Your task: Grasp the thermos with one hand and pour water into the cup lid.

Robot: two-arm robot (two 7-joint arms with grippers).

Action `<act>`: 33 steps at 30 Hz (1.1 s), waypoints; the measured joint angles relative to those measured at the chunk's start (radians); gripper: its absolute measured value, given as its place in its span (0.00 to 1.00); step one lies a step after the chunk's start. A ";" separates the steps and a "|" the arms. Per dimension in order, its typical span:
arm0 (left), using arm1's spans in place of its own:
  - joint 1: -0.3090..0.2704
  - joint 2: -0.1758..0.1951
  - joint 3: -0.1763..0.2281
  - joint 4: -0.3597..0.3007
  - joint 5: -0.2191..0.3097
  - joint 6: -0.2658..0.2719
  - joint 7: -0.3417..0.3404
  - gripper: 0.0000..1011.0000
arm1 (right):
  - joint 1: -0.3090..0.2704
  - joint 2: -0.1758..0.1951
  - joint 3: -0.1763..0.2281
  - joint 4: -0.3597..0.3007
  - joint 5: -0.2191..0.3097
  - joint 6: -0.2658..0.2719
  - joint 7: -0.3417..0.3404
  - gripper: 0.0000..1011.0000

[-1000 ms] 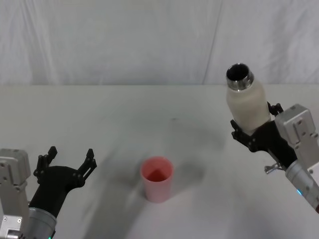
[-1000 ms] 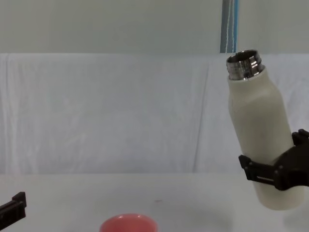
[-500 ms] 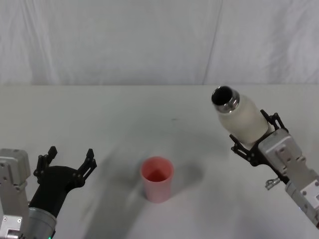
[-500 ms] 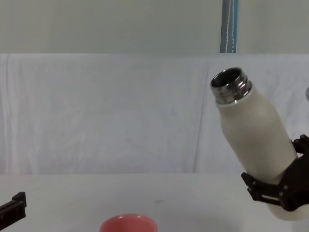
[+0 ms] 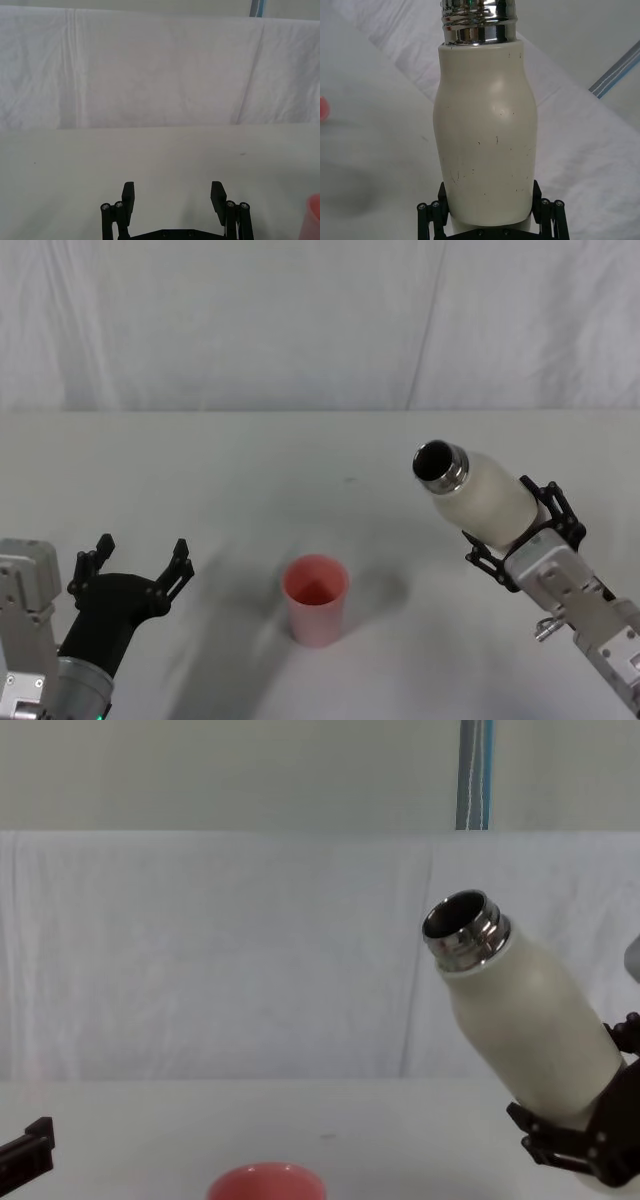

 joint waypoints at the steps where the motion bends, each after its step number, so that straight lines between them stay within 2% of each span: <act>1: 0.000 0.000 0.000 0.000 0.000 0.000 0.000 0.99 | -0.002 0.000 0.000 0.000 -0.005 0.000 -0.001 0.94; 3: 0.000 0.000 0.000 0.000 0.000 0.000 0.000 0.99 | -0.004 0.000 -0.001 -0.001 -0.014 0.000 -0.003 0.94; 7: 0.000 0.000 0.000 0.000 0.000 0.000 0.000 0.99 | -0.008 0.005 -0.012 0.004 -0.064 0.006 -0.014 0.94; 15: 0.000 0.000 0.000 0.000 0.000 0.000 0.000 0.99 | -0.004 0.008 -0.027 0.016 -0.118 0.013 -0.024 0.94; 24: 0.000 0.000 0.000 0.000 0.000 0.000 0.000 0.99 | 0.020 0.021 -0.063 0.038 -0.223 0.017 -0.054 0.94; 27: 0.000 0.000 0.000 0.000 0.000 0.000 0.000 0.99 | 0.032 0.029 -0.083 0.048 -0.272 0.018 -0.067 0.94; 33: 0.000 0.000 0.000 0.000 0.000 0.000 0.000 0.99 | 0.046 0.036 -0.103 0.059 -0.310 0.020 -0.070 0.94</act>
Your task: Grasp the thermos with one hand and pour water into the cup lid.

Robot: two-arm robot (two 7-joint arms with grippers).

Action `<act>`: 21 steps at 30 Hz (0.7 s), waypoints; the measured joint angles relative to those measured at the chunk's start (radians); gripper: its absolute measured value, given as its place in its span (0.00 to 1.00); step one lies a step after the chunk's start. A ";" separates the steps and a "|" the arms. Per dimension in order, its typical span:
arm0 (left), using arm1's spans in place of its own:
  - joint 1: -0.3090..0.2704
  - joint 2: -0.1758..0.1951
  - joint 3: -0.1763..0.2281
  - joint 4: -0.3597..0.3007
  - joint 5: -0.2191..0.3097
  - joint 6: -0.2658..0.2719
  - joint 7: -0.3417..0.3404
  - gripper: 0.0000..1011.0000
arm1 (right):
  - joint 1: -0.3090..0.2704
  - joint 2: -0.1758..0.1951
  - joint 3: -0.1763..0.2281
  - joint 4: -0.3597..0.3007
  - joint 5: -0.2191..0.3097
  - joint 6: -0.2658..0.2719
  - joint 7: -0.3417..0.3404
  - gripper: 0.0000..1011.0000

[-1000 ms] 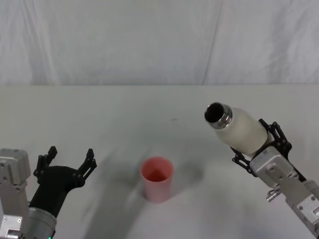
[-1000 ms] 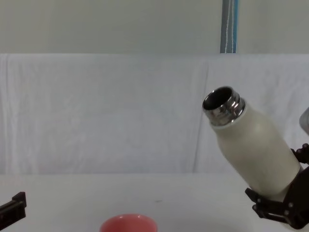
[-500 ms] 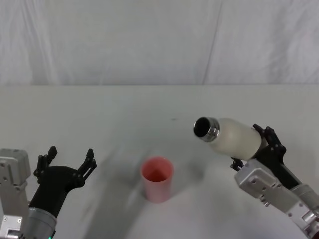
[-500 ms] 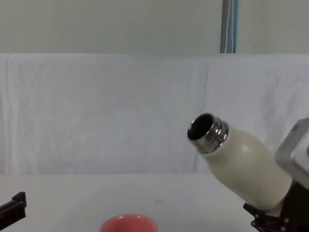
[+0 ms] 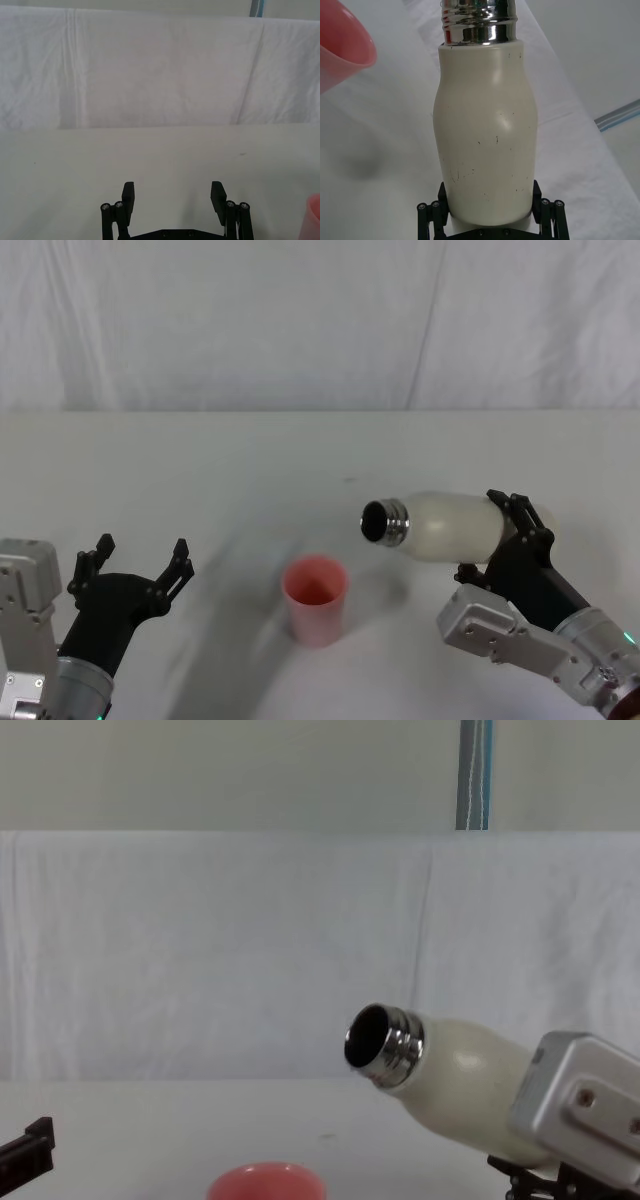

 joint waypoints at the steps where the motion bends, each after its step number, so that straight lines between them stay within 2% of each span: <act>1: 0.000 0.000 0.000 0.000 0.000 0.000 0.000 0.99 | 0.002 0.001 -0.002 0.002 -0.003 0.000 0.000 0.94; 21: 0.000 0.000 0.000 0.000 0.000 0.000 0.000 0.99 | 0.084 0.002 -0.071 0.080 -0.101 0.009 -0.026 0.94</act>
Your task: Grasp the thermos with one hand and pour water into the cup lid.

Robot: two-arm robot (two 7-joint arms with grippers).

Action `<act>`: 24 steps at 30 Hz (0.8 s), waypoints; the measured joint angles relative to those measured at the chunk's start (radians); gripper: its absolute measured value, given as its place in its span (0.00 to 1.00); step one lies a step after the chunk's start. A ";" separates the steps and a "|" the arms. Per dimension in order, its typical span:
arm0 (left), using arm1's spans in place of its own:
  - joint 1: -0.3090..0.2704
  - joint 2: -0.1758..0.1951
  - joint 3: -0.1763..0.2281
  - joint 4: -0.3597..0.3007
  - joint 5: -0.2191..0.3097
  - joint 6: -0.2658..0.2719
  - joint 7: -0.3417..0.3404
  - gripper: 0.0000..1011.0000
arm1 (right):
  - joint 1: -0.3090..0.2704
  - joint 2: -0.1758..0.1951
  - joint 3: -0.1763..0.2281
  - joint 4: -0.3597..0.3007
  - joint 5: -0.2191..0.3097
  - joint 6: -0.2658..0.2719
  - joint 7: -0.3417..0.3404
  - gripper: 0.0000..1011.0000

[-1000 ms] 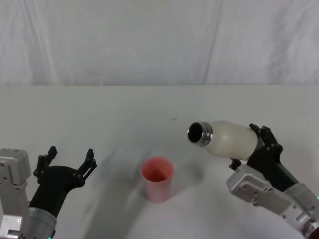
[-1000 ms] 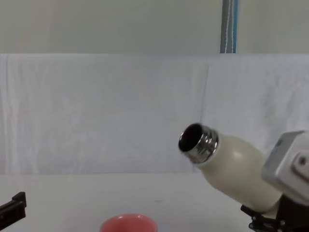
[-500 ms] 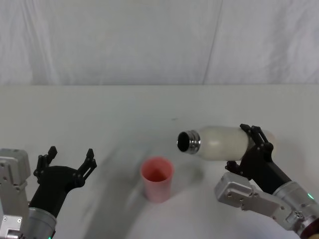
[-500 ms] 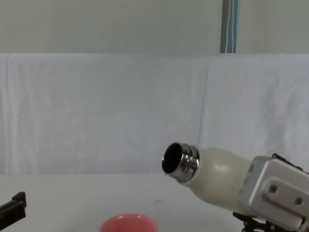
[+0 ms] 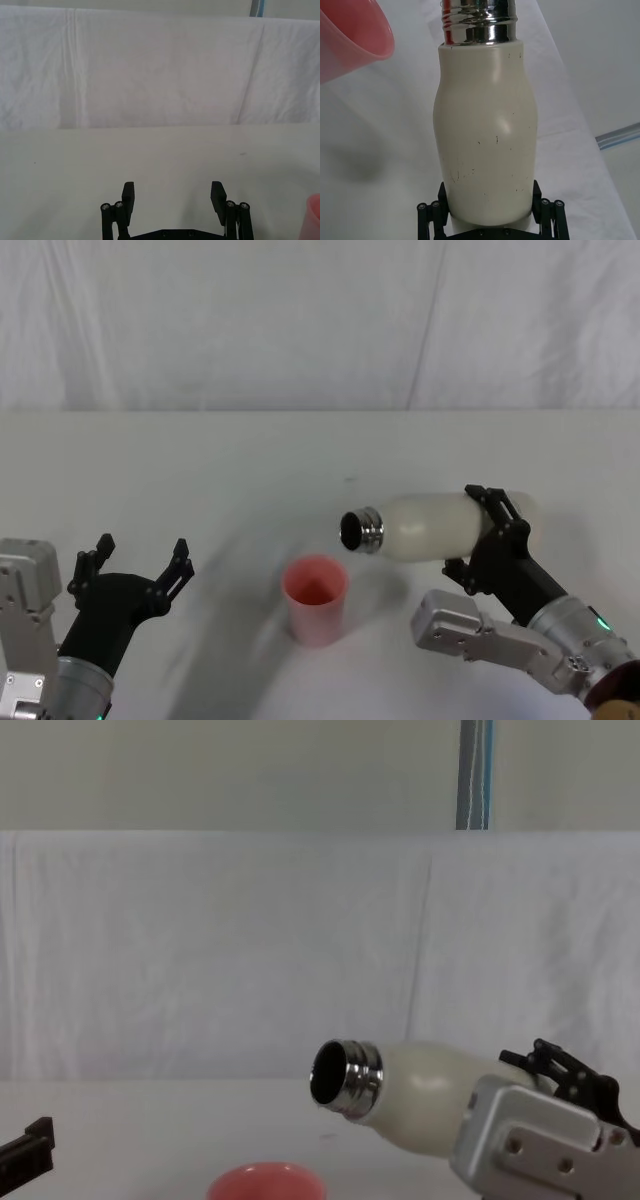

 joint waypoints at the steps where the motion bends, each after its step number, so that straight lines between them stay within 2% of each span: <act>1: 0.000 0.000 0.000 0.000 0.000 0.000 0.000 0.99 | 0.003 -0.001 -0.002 0.003 -0.001 -0.001 -0.001 0.94; 24: 0.000 0.000 0.000 0.000 0.000 0.000 0.000 0.99 | 0.073 -0.011 -0.049 0.062 -0.015 -0.018 -0.004 0.94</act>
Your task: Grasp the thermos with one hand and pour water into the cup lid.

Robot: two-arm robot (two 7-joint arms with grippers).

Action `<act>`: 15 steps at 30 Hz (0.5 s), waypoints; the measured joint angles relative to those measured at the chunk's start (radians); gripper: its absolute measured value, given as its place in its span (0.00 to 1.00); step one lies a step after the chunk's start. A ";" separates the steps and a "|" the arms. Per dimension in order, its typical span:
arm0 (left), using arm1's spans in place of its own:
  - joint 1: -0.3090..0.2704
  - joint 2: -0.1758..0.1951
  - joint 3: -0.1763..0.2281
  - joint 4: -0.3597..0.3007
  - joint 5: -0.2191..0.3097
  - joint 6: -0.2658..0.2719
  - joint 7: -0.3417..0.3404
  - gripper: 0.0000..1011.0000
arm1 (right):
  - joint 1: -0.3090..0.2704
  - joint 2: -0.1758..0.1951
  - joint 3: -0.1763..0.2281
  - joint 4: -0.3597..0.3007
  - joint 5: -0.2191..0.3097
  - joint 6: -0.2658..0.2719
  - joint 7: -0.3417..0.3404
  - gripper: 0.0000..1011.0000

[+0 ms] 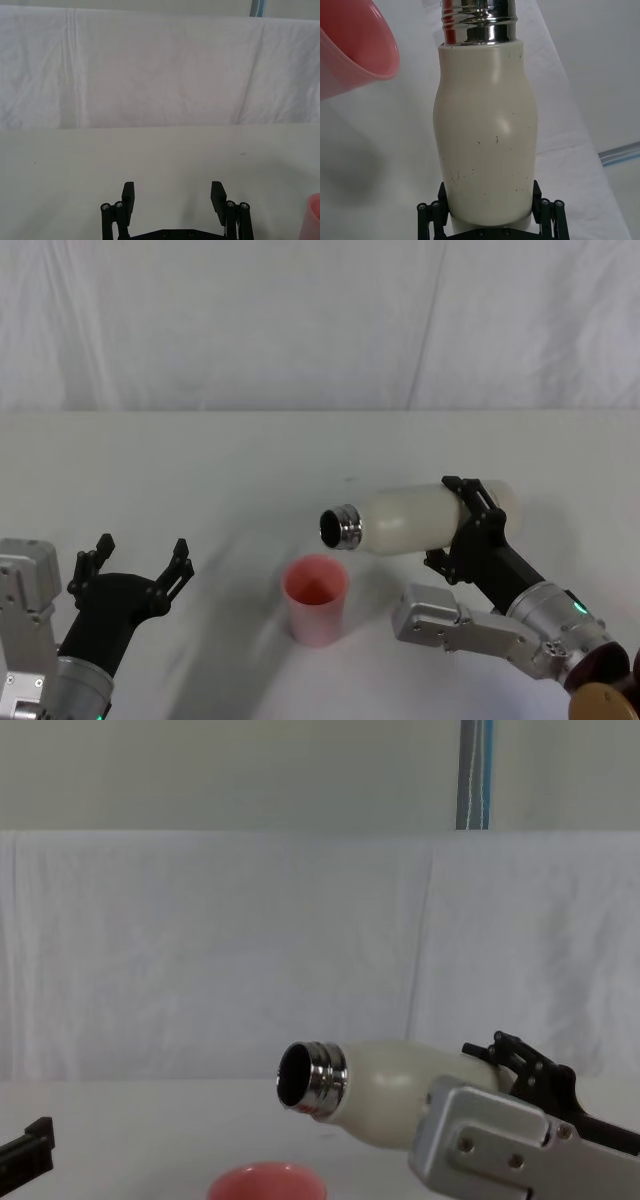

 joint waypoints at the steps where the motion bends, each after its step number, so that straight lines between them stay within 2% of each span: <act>1: 0.000 0.000 0.000 0.000 0.000 0.000 0.000 0.99 | 0.001 0.001 -0.001 0.001 -0.002 0.000 -0.001 0.94; 15: 0.000 0.000 0.000 0.000 0.000 0.000 0.000 0.99 | 0.021 0.012 -0.020 0.009 -0.038 0.002 -0.028 0.94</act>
